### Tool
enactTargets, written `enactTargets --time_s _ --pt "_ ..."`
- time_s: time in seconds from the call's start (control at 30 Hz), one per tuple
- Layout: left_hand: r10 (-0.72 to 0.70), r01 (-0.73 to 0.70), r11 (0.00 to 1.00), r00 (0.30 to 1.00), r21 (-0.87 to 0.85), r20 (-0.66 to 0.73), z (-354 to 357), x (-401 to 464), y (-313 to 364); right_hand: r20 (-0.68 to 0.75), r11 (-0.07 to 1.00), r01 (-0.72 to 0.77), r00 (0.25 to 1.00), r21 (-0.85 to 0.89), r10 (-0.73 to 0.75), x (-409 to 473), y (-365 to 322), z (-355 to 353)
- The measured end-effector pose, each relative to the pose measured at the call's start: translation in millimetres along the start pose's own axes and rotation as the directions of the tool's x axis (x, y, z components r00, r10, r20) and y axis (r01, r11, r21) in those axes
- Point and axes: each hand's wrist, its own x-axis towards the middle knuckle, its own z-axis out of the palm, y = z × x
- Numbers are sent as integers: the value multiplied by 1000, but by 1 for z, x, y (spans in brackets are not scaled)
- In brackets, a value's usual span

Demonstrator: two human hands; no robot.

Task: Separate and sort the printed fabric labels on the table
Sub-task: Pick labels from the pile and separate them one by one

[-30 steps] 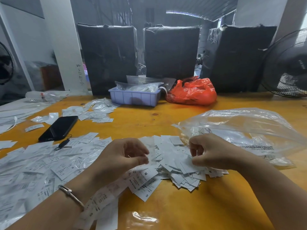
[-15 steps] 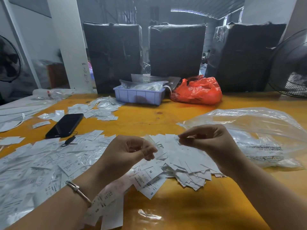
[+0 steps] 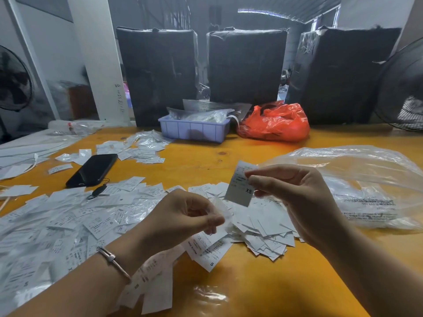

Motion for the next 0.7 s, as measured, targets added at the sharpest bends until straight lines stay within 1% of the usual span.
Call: enactTargets --time_s 0.1,0.13,0.17,0.23,0.27,0.33,0.4,0.47,0.53,0.63,0.7 --pt "-24 25 1000 999 -18 34 1 0 0 -68 996 84 994 -30 -86 -2 0 4" --pt "-29 30 999 999 -31 37 0 -1 0 -81 990 114 989 -84 -121 -3 2 4" --pt "-32 33 999 999 -32 34 0 -1 -1 -93 974 135 984 -182 -154 -3 4 4" --pt "-32 33 999 999 -32 38 0 -1 1 -81 901 145 978 -410 -195 -2 5 5" --pt "-25 27 999 999 -37 46 0 -1 1 -46 873 130 984 -470 -171 -2 5 6" --pt "-8 10 999 999 -50 53 0 -1 2 55 829 72 997 -554 -50 -4 4 10" --pt "-1 4 999 998 -50 62 1 -1 3 145 777 68 989 -626 30 -5 5 14" --pt "8 -5 999 998 -46 61 1 -2 3 160 778 92 987 -621 11 -5 6 16" --pt "20 -19 999 999 -26 44 1 -2 4 140 801 99 990 -590 -20 -4 9 15" --pt "59 -59 998 998 -3 -4 3 -2 8 169 793 101 986 -601 3 -4 8 14" --pt "72 -73 997 996 -27 -48 3 -2 9 153 808 116 988 -578 -32 -3 6 14"
